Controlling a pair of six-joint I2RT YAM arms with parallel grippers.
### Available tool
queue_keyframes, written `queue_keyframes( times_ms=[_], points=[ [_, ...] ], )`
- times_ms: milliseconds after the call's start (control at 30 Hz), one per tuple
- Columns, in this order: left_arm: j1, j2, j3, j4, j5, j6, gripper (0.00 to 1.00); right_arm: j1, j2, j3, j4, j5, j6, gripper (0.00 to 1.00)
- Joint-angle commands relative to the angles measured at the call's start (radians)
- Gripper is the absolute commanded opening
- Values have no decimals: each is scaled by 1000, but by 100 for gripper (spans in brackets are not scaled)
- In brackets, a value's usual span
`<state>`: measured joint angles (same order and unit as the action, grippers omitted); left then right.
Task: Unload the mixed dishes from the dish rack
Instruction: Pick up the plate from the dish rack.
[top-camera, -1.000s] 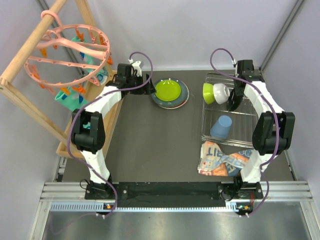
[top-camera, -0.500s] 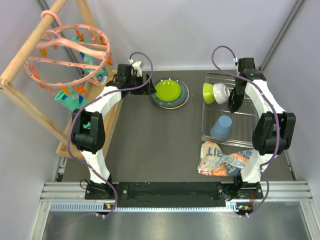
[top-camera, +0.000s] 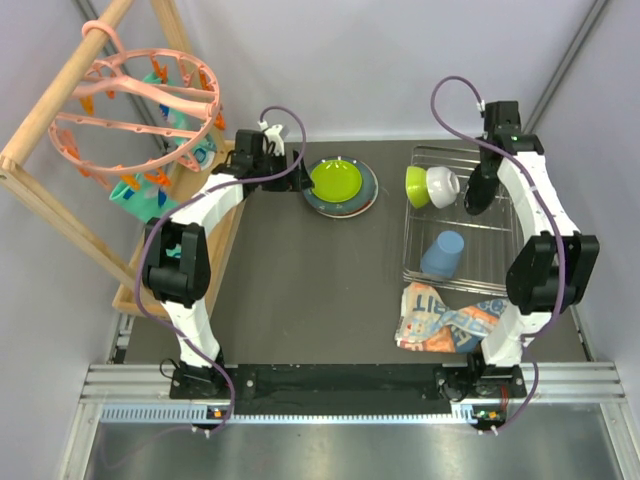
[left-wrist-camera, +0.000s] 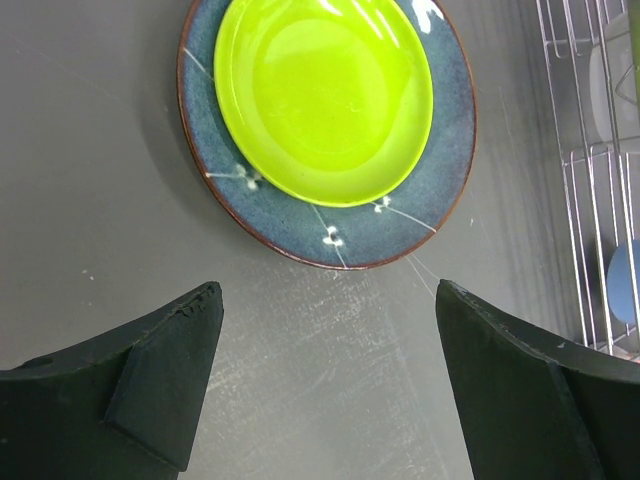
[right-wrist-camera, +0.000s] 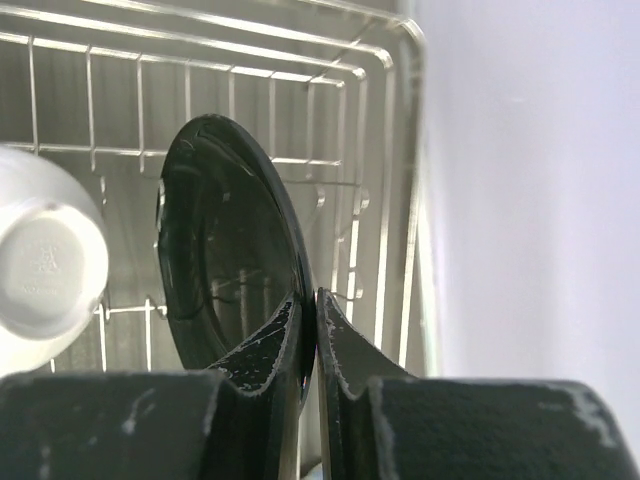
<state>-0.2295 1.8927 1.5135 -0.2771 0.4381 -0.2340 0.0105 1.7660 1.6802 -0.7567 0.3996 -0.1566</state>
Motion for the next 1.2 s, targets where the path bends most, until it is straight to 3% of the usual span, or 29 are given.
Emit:
queue_keyframes(
  times_ms=[0, 533, 833, 1167],
  points=[
    [4, -56, -22, 58, 28, -7, 91, 3, -79, 87, -15, 71, -27, 0],
    [4, -81, -24, 67, 47, -14, 91, 8, -206, 76, 10, 200, -152, 0],
    [-24, -87, 1, 92, 203, 5, 89, 8, -345, 92, -66, -8, -101, 0],
    [-192, -196, 2, 49, 209, 171, 89, 68, -493, 76, -108, -313, -70, 0]
  ],
)
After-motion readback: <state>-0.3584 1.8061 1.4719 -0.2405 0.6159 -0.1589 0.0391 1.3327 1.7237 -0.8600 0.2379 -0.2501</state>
